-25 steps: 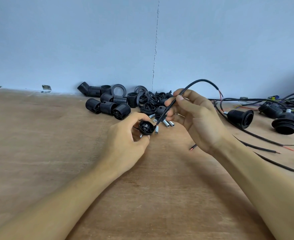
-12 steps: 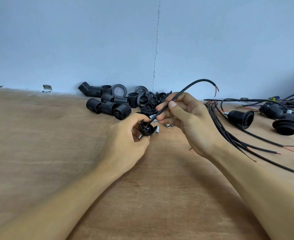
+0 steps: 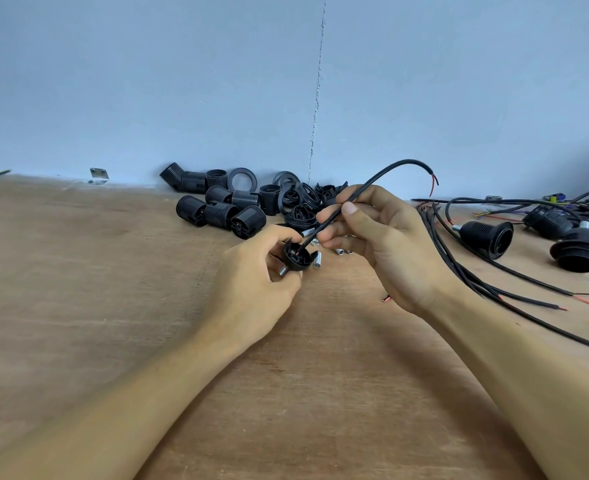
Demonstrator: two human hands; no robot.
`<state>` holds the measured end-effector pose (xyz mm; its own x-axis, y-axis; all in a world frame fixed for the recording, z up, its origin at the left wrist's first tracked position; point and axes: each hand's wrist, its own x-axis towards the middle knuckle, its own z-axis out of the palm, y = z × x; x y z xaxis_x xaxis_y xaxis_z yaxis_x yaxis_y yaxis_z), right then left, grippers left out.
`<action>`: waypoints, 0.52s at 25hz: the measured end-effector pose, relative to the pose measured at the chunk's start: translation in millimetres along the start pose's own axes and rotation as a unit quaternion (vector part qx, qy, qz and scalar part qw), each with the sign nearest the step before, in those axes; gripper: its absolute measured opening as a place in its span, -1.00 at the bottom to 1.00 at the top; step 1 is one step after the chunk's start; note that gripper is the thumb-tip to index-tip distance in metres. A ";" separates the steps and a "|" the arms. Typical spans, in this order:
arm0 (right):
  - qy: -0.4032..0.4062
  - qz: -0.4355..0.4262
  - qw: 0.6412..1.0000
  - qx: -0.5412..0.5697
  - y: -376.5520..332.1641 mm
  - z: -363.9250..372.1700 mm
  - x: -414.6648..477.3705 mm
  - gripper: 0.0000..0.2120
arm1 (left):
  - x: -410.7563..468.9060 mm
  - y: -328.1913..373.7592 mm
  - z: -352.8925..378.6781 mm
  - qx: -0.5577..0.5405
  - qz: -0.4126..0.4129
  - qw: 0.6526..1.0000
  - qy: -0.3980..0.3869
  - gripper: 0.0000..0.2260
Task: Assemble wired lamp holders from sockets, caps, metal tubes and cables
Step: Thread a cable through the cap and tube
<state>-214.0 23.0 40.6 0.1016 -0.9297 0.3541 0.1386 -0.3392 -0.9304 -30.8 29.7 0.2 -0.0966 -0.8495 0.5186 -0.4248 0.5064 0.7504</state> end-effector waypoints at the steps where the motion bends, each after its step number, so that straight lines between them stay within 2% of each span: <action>1: -0.001 0.000 1.000 0.001 -0.4 0.0 -0.1 -0.91 | -0.1 0.3 0.0 0.001 0.001 1.000 0.000 -0.57; 13: -0.003 -0.009 1.000 0.009 -1.0 1.2 -1.1 -0.92 | 0.0 0.0 0.0 0.007 0.003 1.000 0.005 -0.58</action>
<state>-213.0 24.5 41.2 0.1057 -0.9226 0.3709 0.1577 -0.3527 -0.9223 -30.8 29.7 0.2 -0.0906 -0.8451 0.5269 -0.4365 0.5092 0.7417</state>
